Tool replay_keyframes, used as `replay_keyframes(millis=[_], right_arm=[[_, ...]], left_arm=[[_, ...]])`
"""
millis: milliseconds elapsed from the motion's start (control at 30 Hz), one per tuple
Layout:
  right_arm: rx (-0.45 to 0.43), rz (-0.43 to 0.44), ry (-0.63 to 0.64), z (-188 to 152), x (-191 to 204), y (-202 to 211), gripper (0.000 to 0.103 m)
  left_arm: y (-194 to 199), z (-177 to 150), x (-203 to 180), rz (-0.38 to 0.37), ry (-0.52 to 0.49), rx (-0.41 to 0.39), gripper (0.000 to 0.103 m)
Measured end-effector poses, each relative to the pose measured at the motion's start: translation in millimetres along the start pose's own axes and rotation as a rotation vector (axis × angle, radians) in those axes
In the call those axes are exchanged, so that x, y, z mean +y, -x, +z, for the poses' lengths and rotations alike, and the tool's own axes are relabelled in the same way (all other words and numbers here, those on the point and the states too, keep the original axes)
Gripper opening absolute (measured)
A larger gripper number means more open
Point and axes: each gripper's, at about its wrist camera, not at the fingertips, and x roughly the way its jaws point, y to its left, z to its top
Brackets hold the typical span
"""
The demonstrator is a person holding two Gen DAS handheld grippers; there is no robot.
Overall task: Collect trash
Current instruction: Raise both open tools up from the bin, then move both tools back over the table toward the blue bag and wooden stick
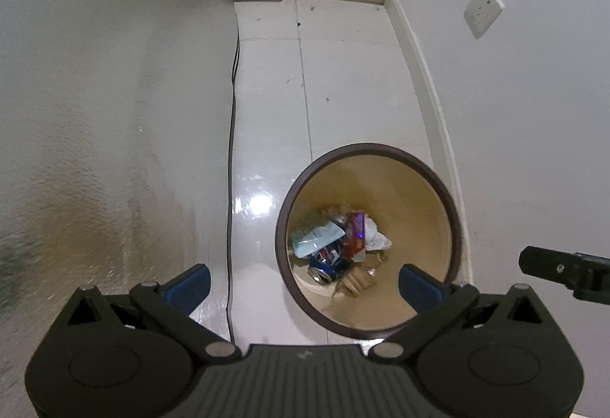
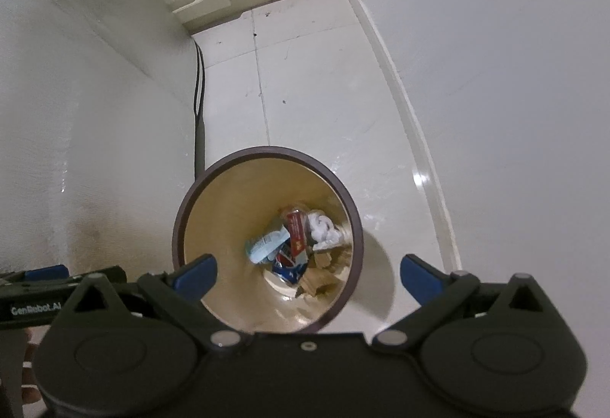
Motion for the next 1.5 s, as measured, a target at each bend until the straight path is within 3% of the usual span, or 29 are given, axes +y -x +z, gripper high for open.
replay_keyframes(millis=[433, 900, 1200, 1500], right_arm=[[-0.043, -0.059, 0.038, -7, 22, 113, 0.103], [-0.193, -0.037, 0.068, -4, 78, 265, 0.103], [-0.314, -0.024, 0.149, -4, 130, 350, 0.103], [-0.412, 0.013, 0.214, -21, 185, 418, 0.103]], left_arm=[[125, 0, -9, -0.033, -0.026, -0.086, 0.103], [283, 5, 8, -0.093, -0.055, -0.243, 0.103], [377, 0, 34, -0.088, -0.043, -0.382, 0.103], [457, -27, 82, -0.09, -0.017, -0.495, 0.103]])
